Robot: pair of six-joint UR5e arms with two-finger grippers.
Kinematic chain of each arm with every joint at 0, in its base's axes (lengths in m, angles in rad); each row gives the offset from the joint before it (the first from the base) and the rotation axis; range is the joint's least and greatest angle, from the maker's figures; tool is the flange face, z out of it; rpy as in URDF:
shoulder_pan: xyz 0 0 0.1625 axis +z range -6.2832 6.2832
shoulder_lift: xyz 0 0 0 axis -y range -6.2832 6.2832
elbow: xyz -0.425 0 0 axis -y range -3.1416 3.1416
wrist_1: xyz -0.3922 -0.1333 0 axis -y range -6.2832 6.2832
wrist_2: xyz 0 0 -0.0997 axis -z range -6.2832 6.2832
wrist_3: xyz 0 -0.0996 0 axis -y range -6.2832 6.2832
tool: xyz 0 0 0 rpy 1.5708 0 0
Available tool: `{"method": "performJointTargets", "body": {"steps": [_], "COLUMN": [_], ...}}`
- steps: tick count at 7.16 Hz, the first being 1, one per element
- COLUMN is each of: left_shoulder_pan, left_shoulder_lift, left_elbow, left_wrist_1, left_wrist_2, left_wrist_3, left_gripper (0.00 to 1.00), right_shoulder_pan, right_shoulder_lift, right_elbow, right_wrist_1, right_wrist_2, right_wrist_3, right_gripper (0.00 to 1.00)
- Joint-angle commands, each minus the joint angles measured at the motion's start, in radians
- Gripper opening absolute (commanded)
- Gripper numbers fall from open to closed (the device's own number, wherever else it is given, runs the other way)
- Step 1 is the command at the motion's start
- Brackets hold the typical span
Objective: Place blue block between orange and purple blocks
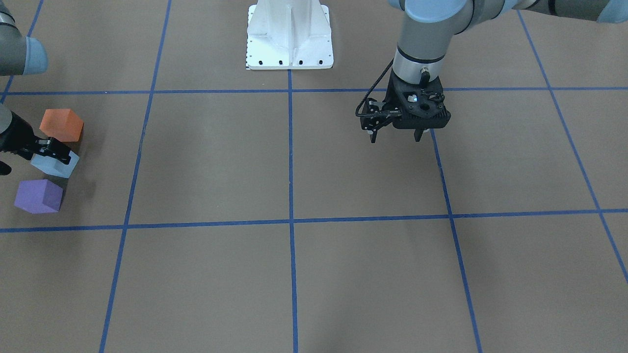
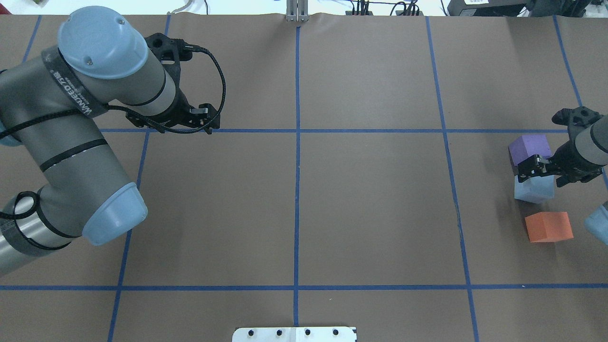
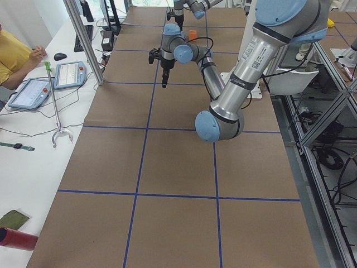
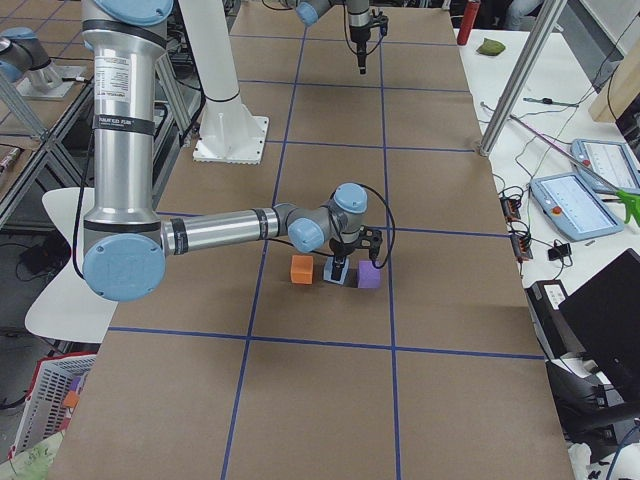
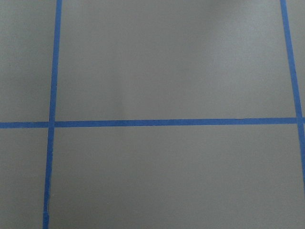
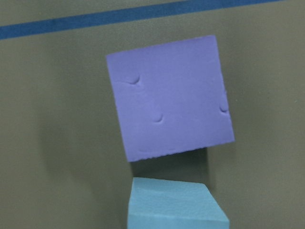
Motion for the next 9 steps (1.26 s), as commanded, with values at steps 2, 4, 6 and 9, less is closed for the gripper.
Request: {"method": "performJointTargets", "body": {"steps": [2, 4, 6, 9], "left_shoulder_pan": [-0.009, -0.076, -0.235, -0.517], "left_shoulder_lift": [0.014, 0.09, 0.254, 0.406], "left_elbow": [-0.064, -0.107, -0.172, -0.085], "left_wrist_1": [0.006, 0.009, 0.003, -0.038], "left_wrist_2": [-0.002, -0.05, -0.173, -0.398], "left_wrist_3": [0.018, 0.154, 0.393, 0.785], "left_gripper": [1.0, 1.0, 1.0, 1.0], "right_shoulder_pan": [0.085, 0.25, 0.323, 0.358], "right_shoulder_lift": [-0.019, -0.01, -0.013, -0.025], "right_elbow": [0.055, 0.07, 0.049, 0.054], "right_wrist_1": [0.09, 0.085, 0.062, 0.025], "right_wrist_2": [0.052, 0.144, 0.146, 0.15], "right_wrist_3": [-0.008, -0.058, -0.233, -0.314], "right_gripper": [1.0, 1.0, 1.0, 1.0]}}
